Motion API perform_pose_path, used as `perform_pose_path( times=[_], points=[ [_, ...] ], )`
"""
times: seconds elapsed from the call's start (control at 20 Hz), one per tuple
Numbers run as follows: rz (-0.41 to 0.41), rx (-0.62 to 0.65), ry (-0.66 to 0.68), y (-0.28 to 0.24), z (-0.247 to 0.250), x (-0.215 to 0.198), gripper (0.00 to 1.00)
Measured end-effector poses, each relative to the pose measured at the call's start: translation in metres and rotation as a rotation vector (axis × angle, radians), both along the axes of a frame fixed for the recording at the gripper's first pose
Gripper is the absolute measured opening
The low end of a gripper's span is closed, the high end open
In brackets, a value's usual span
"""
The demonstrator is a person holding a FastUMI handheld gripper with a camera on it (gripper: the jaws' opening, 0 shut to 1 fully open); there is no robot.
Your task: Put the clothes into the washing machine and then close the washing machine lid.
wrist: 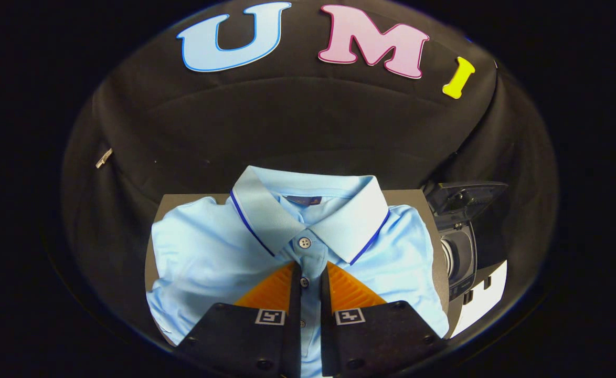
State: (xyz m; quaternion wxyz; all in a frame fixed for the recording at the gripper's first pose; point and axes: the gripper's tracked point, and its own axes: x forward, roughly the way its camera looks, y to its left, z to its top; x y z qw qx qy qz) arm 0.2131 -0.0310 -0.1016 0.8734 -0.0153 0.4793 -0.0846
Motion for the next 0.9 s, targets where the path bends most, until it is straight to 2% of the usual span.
perform_pose_path(
  times=[0.05,0.5,0.65,0.9],
  points=[
    [0.024,-0.008,-0.004,0.001,0.000,-0.002,0.06],
    [0.054,-0.029,-0.204,0.002,0.011,-0.010,0.05],
    [0.068,-0.049,-0.281,0.005,0.029,-0.023,0.05],
    [0.047,-0.046,-0.439,0.004,0.070,-0.035,0.05]
  ],
)
